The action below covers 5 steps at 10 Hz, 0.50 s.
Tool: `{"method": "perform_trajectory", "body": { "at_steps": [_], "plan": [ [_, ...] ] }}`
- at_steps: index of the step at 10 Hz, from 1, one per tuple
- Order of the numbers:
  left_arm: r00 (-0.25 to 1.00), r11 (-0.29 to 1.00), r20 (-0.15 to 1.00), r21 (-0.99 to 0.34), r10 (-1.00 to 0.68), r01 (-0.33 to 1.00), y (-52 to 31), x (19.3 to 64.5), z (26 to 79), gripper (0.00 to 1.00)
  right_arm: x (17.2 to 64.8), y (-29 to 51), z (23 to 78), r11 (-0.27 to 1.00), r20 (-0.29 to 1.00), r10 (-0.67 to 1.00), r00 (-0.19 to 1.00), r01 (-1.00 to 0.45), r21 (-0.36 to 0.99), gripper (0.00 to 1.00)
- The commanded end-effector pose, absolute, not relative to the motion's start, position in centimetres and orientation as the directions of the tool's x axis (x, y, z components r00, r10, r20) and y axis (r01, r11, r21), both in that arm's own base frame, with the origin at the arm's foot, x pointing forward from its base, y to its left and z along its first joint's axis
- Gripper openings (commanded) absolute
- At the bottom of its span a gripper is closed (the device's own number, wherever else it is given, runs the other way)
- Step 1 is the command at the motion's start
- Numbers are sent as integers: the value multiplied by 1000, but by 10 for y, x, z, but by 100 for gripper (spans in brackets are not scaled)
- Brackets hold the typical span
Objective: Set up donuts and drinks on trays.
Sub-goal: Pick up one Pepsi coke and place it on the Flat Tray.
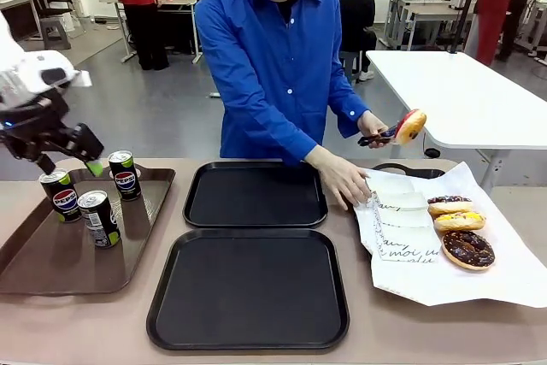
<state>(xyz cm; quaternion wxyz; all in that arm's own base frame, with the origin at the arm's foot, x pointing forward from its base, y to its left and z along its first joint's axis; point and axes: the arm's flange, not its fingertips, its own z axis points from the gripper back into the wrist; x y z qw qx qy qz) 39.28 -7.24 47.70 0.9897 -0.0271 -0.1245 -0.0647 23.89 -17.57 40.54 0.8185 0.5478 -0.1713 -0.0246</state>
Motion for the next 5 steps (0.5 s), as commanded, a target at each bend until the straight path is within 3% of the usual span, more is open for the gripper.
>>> {"method": "perform_trajectory", "body": {
  "at_steps": [1, 2, 3, 5],
  "plan": [
    [968, 995, 239, 82, -77, 59, -88, 411, 441, 100, 239, -176, 405, 389, 263, -227, 938, -160, 907, 100],
    [969, 993, 240, 111, -62, 36, -97, 414, 427, 100, 239, -176, 405, 389, 263, -227, 938, -160, 907, 100],
    [963, 993, 245, 9, -117, 118, -83, 399, 458, 100, 239, -176, 405, 389, 263, -227, 938, -160, 907, 100],
    [963, 993, 245, 9, -117, 118, -83, 399, 458, 100, 239, -176, 405, 389, 263, -227, 938, -160, 907, 100]
  ]
}}
